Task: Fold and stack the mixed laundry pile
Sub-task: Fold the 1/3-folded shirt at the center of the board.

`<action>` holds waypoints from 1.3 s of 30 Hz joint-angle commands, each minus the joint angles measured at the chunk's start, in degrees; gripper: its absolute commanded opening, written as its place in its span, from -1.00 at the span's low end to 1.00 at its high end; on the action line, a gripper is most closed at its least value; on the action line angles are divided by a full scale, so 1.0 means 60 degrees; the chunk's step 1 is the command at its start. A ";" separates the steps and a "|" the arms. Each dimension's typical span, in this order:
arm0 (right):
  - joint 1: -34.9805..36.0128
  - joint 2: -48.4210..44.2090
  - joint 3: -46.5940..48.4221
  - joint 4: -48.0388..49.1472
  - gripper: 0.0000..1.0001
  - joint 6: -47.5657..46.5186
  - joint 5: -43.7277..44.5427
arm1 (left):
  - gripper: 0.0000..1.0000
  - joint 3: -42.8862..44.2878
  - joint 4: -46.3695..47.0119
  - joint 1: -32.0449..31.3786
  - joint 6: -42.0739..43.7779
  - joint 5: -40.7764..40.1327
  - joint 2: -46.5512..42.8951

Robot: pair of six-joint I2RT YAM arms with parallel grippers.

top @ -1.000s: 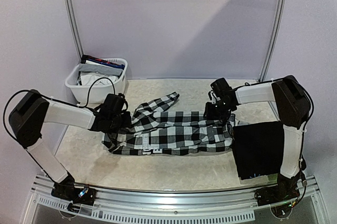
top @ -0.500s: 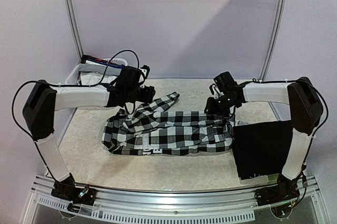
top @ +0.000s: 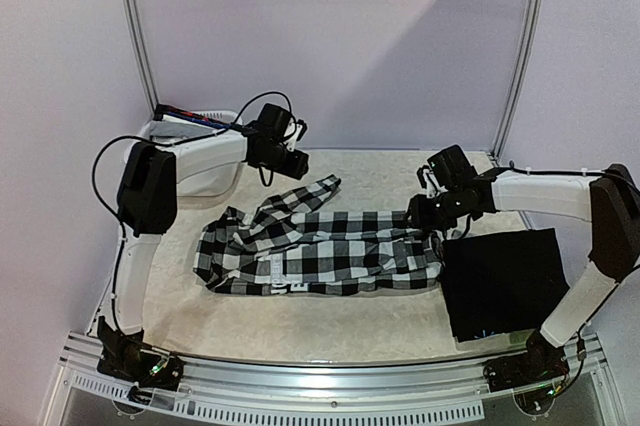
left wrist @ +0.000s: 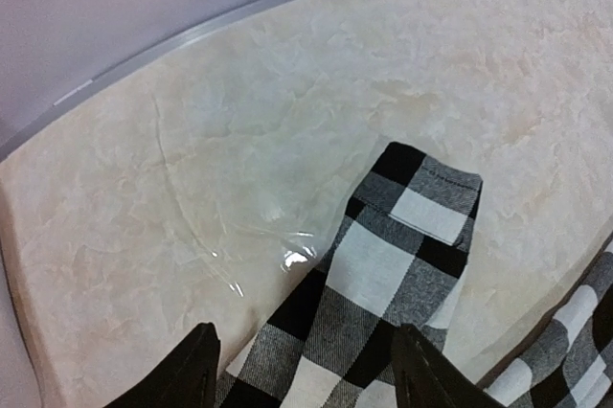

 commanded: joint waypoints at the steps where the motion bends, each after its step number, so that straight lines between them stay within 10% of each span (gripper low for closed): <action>1: 0.0127 -0.0518 -0.0233 0.0138 -0.08 0.0063 0.0218 | 0.25 0.1283 -0.1925 0.0268 0.0354 0.0872 0.1106; 29: 0.0336 -0.0469 -0.0137 0.0079 -0.08 0.0003 0.0205 | -0.29 0.3769 -0.3319 0.0467 0.0184 0.1443 0.3410; 39: 0.0433 -0.0542 -0.0085 -0.0003 -0.08 0.0010 0.0260 | -1.00 0.3656 -0.3194 0.0532 -0.0114 0.1708 0.3279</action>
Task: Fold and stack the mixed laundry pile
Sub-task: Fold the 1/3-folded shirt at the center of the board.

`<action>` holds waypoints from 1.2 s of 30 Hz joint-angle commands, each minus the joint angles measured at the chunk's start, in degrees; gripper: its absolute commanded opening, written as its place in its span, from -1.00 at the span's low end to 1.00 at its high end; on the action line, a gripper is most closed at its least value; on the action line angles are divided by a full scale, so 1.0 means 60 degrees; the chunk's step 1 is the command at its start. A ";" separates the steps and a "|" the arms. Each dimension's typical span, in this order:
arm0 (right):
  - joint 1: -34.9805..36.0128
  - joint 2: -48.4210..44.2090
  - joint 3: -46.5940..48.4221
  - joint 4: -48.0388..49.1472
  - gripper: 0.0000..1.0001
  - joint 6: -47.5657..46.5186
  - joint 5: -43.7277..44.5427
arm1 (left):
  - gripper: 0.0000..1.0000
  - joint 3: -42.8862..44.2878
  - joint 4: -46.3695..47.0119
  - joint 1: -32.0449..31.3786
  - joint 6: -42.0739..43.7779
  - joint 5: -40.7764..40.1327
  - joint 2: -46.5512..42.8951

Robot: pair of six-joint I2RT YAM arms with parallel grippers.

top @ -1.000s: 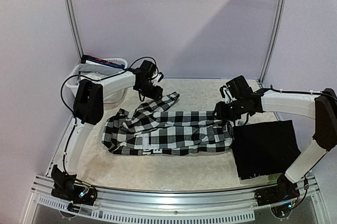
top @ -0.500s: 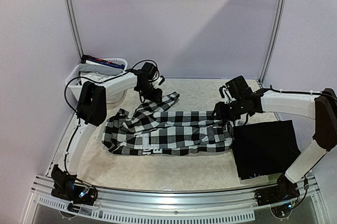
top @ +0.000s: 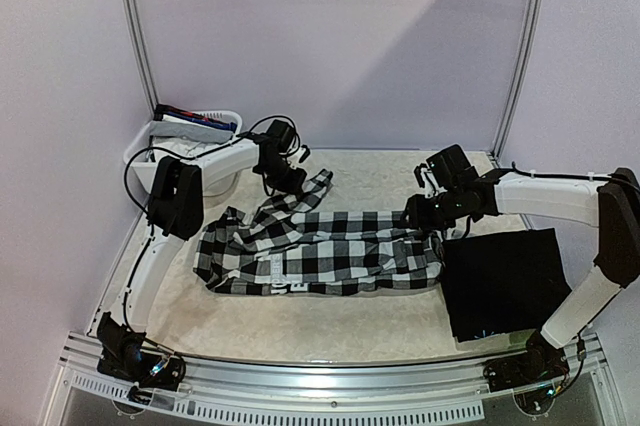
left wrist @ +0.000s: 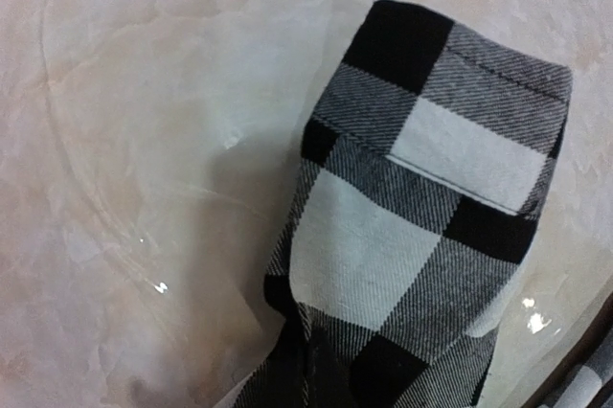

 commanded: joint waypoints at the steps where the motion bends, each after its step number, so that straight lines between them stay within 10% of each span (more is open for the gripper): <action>1: 0.0114 -0.0119 0.0064 -0.0068 -0.08 -0.0005 0.0173 | -1.00 -0.0136 -0.0052 0.0106 -0.0181 0.0173 0.0057; 25: 0.0131 -0.0731 0.0233 -0.0116 0.01 0.0048 0.0873 | -1.00 -0.6018 0.2611 -0.0890 -0.0264 -0.0449 -0.6421; 36: 0.0134 -0.1958 -0.0587 0.0387 0.43 0.0385 0.0716 | -1.00 -0.7739 0.3233 -0.2752 0.0465 0.1320 -0.7989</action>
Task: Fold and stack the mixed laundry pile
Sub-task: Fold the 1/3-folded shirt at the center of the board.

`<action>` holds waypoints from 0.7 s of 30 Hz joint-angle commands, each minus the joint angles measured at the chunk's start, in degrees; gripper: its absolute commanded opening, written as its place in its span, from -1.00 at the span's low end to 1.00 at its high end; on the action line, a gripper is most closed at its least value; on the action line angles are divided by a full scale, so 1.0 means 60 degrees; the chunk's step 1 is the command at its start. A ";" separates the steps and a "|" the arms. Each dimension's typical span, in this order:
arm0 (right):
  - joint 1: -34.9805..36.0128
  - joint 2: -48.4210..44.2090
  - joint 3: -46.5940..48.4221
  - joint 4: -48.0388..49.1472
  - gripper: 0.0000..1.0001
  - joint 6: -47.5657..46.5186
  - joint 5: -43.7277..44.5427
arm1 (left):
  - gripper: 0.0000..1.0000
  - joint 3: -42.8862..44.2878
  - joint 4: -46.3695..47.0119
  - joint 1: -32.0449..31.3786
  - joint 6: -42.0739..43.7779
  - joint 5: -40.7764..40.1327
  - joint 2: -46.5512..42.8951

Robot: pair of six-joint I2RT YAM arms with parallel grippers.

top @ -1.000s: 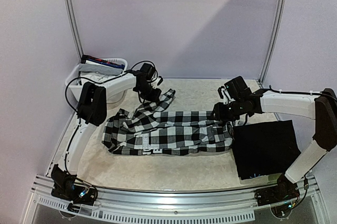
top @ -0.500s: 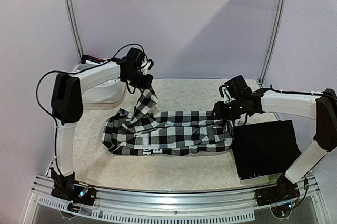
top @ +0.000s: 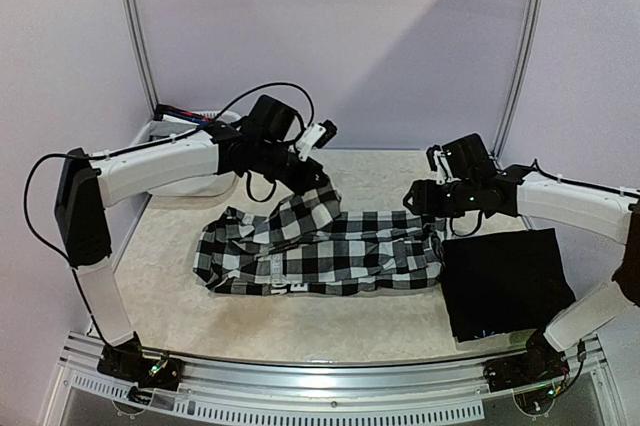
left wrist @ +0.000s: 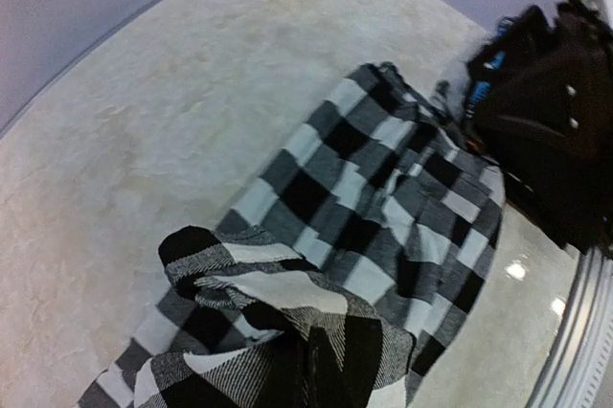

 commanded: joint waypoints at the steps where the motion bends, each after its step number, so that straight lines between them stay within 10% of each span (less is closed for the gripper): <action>1: 0.0057 -0.0759 -0.0584 0.0288 0.48 0.0327 -0.0038 | -1.00 -0.0778 0.0840 -0.0357 -0.0262 0.0830 -0.0434; 7: 0.0056 -0.1215 -0.1401 0.0804 0.66 0.0792 -0.1199 | -0.86 -0.2472 0.2516 -0.0479 -0.1444 0.1883 -0.0173; 11: 0.0056 -0.1065 -0.1865 0.1425 0.71 0.1055 -0.2207 | 0.14 -0.3281 0.2588 -0.0580 -0.1554 0.1415 -0.0075; 15: 0.0051 -0.0487 -0.2001 0.2073 0.71 0.1182 -0.2972 | 0.53 -0.4318 0.3094 -0.0582 -0.1838 0.0672 -0.1008; 21: 0.0050 0.0949 -0.0986 0.2396 0.68 0.0746 -0.3740 | 0.50 -0.5304 0.2802 -0.0582 -0.2130 -0.1642 -0.2131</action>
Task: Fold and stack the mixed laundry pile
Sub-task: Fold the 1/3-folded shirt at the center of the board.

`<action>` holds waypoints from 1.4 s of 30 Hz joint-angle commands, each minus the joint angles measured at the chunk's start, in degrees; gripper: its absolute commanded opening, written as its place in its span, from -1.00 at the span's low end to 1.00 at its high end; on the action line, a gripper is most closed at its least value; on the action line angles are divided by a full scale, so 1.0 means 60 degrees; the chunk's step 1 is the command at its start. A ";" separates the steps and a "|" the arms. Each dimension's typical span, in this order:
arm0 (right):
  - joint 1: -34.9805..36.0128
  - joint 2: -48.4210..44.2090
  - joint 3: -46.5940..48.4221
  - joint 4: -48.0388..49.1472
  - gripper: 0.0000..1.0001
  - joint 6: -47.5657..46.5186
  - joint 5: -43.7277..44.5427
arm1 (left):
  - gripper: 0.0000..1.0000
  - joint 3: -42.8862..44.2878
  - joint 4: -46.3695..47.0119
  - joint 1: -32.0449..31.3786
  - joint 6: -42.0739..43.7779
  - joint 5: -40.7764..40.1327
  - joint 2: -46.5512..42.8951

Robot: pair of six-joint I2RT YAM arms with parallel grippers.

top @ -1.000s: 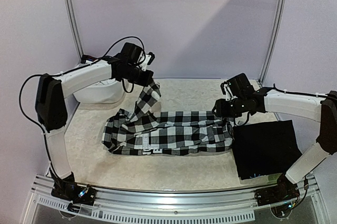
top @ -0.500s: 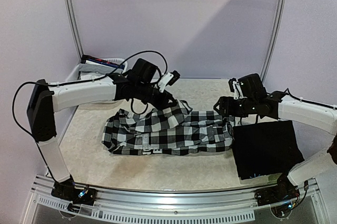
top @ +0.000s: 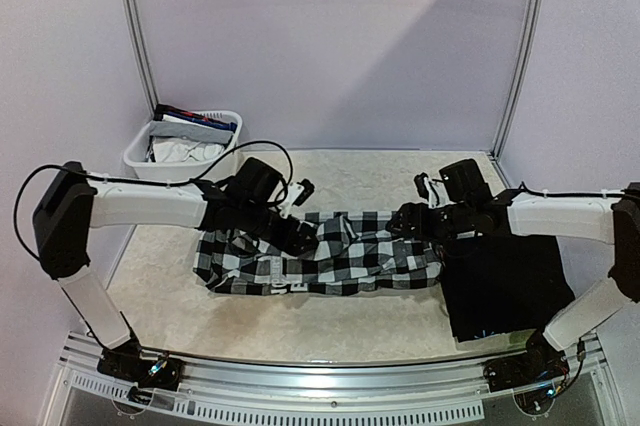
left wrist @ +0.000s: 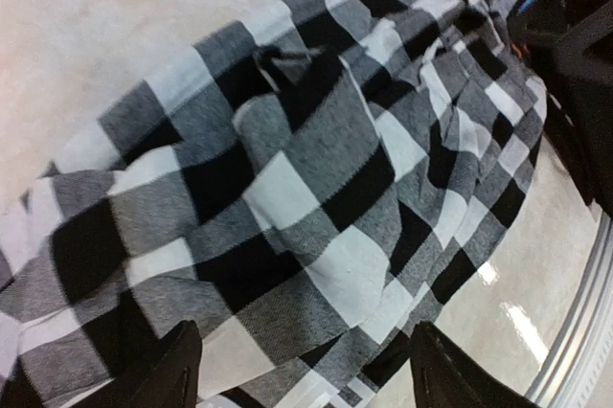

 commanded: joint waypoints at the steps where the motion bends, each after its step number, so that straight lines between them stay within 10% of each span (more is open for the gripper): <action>1: 0.0056 0.1145 0.1008 0.0465 0.67 -0.0337 -0.0871 | 0.47 -0.0513 0.0272 -0.0074 -0.0320 -0.2176 -0.0907; 16: -0.0666 0.5095 0.3531 0.1719 0.30 -0.1536 -0.3883 | -0.36 -0.1894 -0.0438 0.0330 -0.1363 -0.5627 -0.0680; 42: -0.0508 0.7611 0.5011 0.2162 0.15 -0.2393 -0.6584 | -0.56 -0.3141 0.0374 0.1288 -0.1967 -0.5599 0.0348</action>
